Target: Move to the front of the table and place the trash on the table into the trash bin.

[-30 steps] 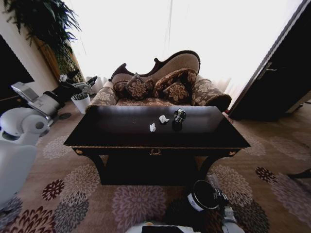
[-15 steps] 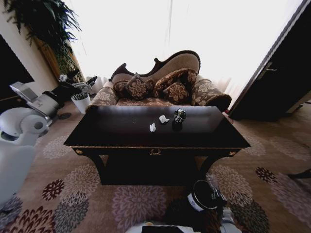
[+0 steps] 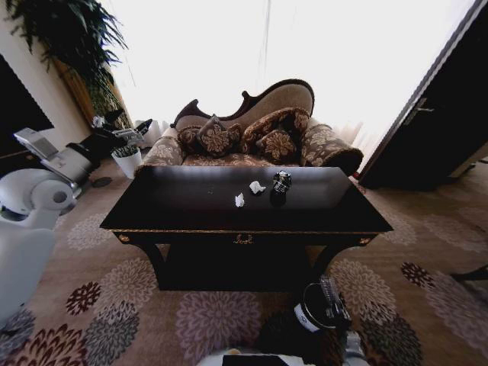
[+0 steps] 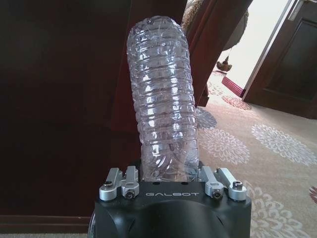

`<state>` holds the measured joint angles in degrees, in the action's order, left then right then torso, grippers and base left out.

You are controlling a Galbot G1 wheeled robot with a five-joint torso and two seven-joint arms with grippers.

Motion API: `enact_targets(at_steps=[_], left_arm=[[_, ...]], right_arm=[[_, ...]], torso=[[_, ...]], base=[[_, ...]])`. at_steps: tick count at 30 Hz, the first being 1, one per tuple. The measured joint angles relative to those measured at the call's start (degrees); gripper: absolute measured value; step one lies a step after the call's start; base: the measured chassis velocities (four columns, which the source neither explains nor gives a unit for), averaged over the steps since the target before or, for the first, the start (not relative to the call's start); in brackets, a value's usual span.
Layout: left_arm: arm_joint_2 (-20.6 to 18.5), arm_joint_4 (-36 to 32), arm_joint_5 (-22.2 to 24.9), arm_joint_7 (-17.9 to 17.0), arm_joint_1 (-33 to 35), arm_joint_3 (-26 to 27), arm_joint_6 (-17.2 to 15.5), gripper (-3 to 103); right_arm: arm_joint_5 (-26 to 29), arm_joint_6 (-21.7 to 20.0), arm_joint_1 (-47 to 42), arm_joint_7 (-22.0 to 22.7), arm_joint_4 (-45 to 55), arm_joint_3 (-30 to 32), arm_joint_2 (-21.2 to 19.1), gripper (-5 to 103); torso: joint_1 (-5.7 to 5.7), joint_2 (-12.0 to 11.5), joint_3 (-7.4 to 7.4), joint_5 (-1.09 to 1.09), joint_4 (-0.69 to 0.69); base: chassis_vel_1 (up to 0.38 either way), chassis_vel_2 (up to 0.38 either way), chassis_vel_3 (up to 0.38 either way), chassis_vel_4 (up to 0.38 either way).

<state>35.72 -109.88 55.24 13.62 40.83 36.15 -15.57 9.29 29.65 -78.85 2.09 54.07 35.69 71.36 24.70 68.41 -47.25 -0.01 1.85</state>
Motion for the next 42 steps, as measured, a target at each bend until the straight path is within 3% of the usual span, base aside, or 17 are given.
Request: enact_targets(at_steps=[9, 12, 14, 16, 26, 33, 37, 42], left_arm=[[-0.1, 0.2, 0.0, 0.2, 0.1, 0.3, 0.1, 100], [0.1, 0.2, -0.1, 0.2, 0.1, 0.1, 0.1, 100], [0.1, 0.2, -0.1, 0.2, 0.1, 0.1, 0.1, 100], [0.1, 0.1, -0.1, 0.2, 0.1, 0.1, 0.1, 100], [0.0, 0.6, -0.7, -1.5, 0.3, 0.5, -0.6, 100], [1.0, -0.4, 0.8, -5.6, 1.6, 1.5, -3.9, 100], [1.6, -1.2, 0.8, -5.8, 2.8, 2.0, -4.1, 100], [1.7, -1.4, 1.1, -5.3, 2.7, 2.3, -4.0, 100]], right_arm=[[0.1, 0.0, 0.2, 0.1, 0.3, -0.3, -0.1, 75], [0.1, 0.1, 0.1, 0.1, 0.5, -0.3, 0.0, 92], [0.1, 0.1, 0.1, 0.1, 0.6, -0.3, 0.0, 92], [0.1, 0.1, 0.1, 0.1, 0.7, -0.3, 0.0, 99], [2.8, 1.4, -0.3, 0.1, 4.7, 1.2, -0.3, 100], [7.3, 3.1, -2.0, 0.2, 19.7, 5.0, -2.8, 100], [9.0, 2.1, -3.3, 1.0, 26.3, 7.3, -4.9, 100], [5.7, 1.8, -4.0, 2.1, 27.1, 8.8, -7.1, 100]], torso=[[0.0, 0.0, 0.0, 0.0, 0.0], [0.0, 0.0, 0.0, 0.0, 0.0], [0.0, 0.0, 0.0, 0.0, 0.0], [0.0, 0.0, 0.0, 0.0, 0.0], [0.0, 0.0, 0.0, 0.01, 0.0], [0.0, 0.0, 0.0, 0.01, 0.0], [0.0, 0.0, 0.0, -0.01, -0.01], [0.0, 0.0, 0.01, -0.01, 0.0]], base=[[0.0, 0.0, 0.0, 0.0], [0.0, 0.0, 0.0, 0.0], [0.0, 0.0, 0.0, 0.0], [0.0, 0.0, 0.0, 0.0], [0.0, 0.0, 0.0, 0.0], [0.0, 0.0, 0.0, 0.0], [0.0, 0.0, 0.0, 0.0], [0.0, 0.0, 0.0, 0.0]])
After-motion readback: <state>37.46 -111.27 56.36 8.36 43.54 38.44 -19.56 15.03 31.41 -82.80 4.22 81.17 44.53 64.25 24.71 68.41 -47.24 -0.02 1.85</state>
